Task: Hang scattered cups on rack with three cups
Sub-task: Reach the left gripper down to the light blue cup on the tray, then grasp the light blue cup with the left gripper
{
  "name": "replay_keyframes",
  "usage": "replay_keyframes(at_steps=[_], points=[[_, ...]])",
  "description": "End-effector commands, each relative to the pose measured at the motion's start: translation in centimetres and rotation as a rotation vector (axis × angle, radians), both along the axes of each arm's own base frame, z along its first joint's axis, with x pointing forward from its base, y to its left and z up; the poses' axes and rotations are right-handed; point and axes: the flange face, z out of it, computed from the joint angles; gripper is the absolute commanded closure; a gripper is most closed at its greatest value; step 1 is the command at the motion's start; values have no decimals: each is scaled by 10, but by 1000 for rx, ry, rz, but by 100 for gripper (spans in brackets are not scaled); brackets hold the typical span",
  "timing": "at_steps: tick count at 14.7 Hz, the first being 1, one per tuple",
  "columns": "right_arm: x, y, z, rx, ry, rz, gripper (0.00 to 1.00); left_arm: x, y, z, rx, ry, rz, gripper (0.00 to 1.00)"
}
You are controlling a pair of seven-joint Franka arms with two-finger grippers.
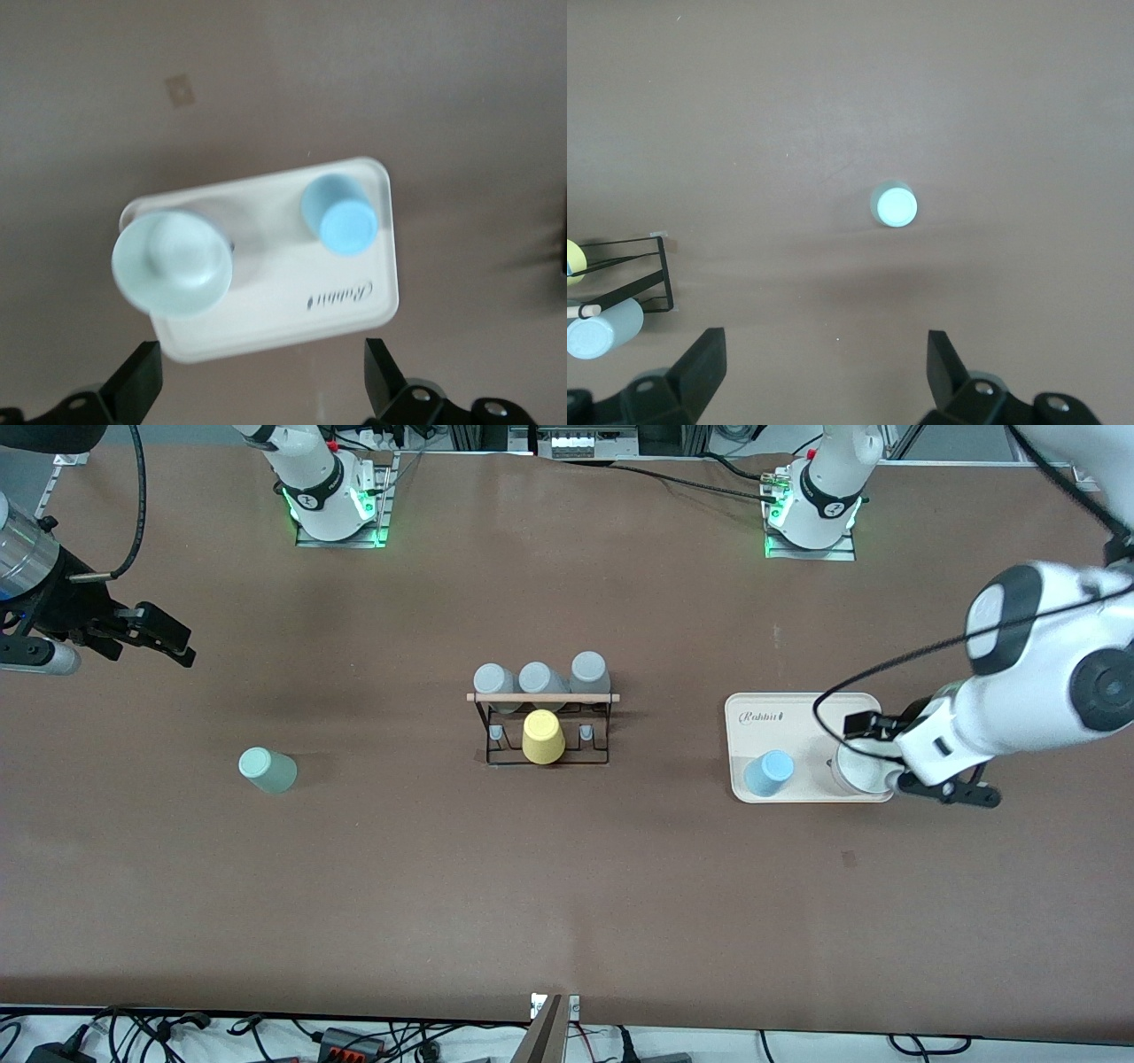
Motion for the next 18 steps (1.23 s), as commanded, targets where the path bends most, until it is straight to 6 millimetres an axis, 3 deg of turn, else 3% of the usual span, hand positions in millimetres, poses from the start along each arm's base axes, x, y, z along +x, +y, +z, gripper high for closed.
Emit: replay_keyframes(at_steps=[1,4,7,11,13,15,16,17,18], points=[[-1,1,3,-6,6,5,0,17,-44,-51,-14,20,-48,0],[0,-1,3,-6,6,2,0,17,-66,-106,-8,67,-43,0],[0,-1,3,-6,6,2,0,14,-68,-152,-7,120,-44,0],[-1,0,3,-6,6,4,0,6,-65,-184,-4,170,-41,0],[-1,0,4,-6,6,4,0,6,-67,-185,-9,175,-20,0],[-1,0,3,-6,6,4,0,7,-67,-180,-7,170,-6,65],[-1,0,3,-8,6,5,0,7,-68,-178,-10,168,-19,82],[3,-1,-4,-9,20,5,0,8,-69,-176,-9,163,-22,86],[8,-1,-15,-8,38,5,0,10,-69,-172,-8,159,-14,99]])
